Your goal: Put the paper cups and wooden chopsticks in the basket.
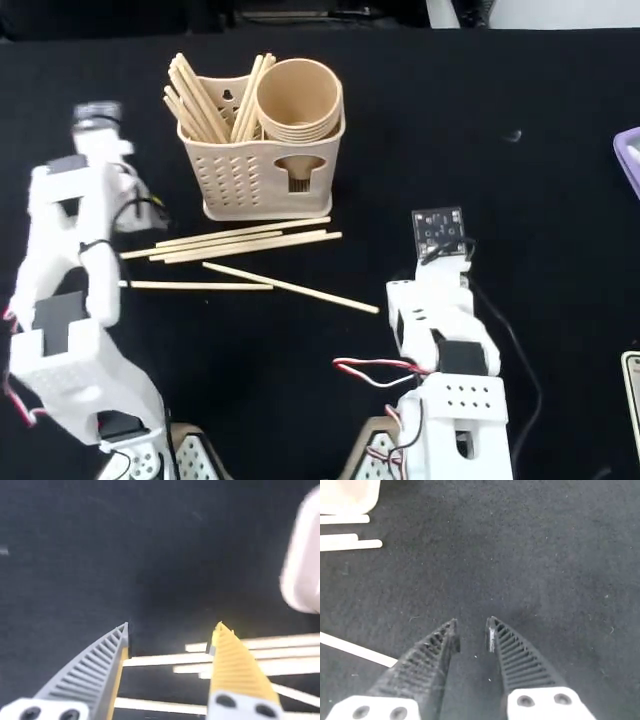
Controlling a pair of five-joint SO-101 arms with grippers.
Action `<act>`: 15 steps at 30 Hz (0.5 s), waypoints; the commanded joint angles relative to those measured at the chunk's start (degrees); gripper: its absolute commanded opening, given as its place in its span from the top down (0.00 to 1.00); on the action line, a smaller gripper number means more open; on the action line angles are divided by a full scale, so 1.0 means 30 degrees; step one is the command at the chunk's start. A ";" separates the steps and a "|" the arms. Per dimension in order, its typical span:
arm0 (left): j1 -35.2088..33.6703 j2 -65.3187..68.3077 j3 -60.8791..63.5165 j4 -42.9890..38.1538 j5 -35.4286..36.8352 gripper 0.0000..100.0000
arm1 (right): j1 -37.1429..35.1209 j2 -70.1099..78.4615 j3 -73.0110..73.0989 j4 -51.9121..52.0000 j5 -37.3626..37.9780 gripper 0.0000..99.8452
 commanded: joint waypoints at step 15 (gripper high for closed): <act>0.1187 0.0498 0.1304 0.3927 -0.5714 0.79 | -0.0293 -0.0425 -0.0073 -0.0498 0.0029 0.90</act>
